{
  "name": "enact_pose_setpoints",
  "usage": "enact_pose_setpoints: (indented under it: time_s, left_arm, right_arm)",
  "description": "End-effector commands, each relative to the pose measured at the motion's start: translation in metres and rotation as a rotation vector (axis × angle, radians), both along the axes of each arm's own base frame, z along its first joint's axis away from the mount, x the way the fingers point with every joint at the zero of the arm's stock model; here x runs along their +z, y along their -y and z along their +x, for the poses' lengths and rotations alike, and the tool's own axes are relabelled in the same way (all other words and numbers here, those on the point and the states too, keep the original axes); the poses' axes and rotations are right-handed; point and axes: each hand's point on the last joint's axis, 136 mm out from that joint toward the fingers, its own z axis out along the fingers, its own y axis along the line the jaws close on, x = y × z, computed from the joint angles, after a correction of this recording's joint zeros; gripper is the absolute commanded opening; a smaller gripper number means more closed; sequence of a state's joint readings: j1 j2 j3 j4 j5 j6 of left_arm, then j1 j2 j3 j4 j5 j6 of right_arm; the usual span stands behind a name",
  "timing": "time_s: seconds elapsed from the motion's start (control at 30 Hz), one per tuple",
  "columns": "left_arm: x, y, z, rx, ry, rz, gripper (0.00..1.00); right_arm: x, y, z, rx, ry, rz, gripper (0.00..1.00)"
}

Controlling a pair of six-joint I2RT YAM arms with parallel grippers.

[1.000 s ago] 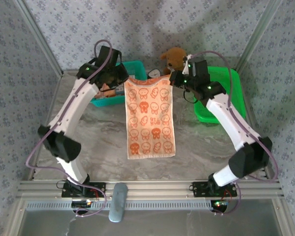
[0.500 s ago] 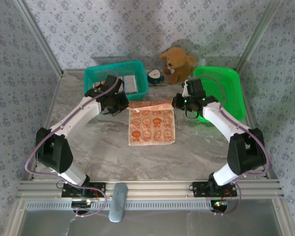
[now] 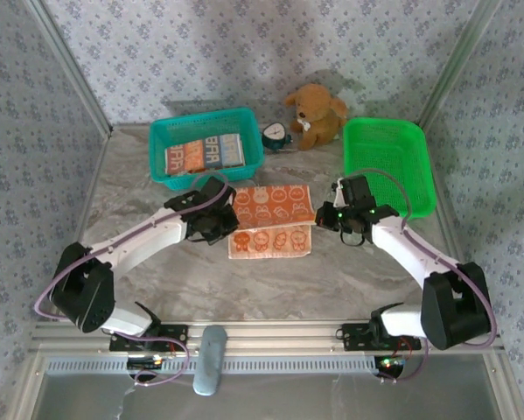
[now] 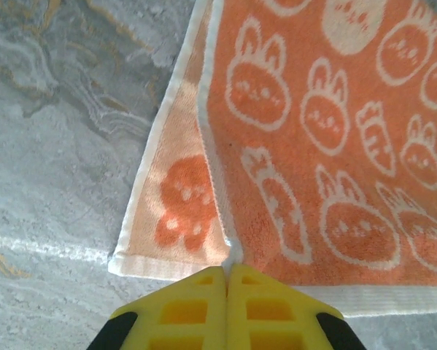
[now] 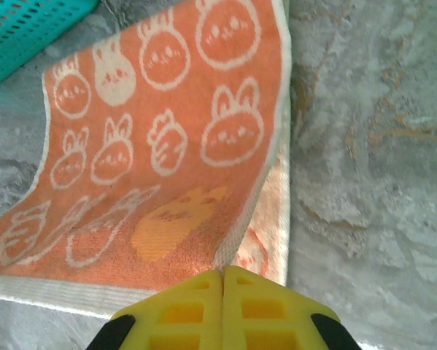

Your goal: Fold and stack the towels

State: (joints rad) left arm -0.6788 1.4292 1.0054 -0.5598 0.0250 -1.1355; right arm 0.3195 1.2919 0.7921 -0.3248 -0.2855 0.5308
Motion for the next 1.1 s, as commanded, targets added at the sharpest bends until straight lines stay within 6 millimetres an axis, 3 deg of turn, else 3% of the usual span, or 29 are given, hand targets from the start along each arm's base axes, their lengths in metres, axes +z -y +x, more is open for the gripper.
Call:
enact_pose_setpoints:
  time_s: [0.0,0.17,0.5,0.87,1.07]
  left_arm:
    - [0.007,-0.002,-0.001,0.043,0.037,-0.009,0.0]
    - [0.001,-0.008,-0.008,0.046,0.032,0.017,0.0]
    - [-0.033,-0.01,-0.02,0.026,-0.022,0.055,0.0]
    - [-0.063,-0.013,-0.038,0.014,-0.071,0.09,0.0]
    - [-0.066,-0.008,-0.039,0.002,-0.076,0.094,0.0]
  right_arm:
    - [-0.003,0.002,-0.015,0.016,-0.01,-0.013,0.0]
    - [-0.008,0.001,-0.029,0.021,-0.015,-0.016,0.0]
    - [-0.044,-0.013,-0.053,0.076,-0.071,-0.066,0.0]
    - [-0.08,-0.006,-0.07,0.092,-0.138,-0.134,0.0]
    - [-0.078,-0.007,-0.07,0.099,-0.129,-0.145,0.0]
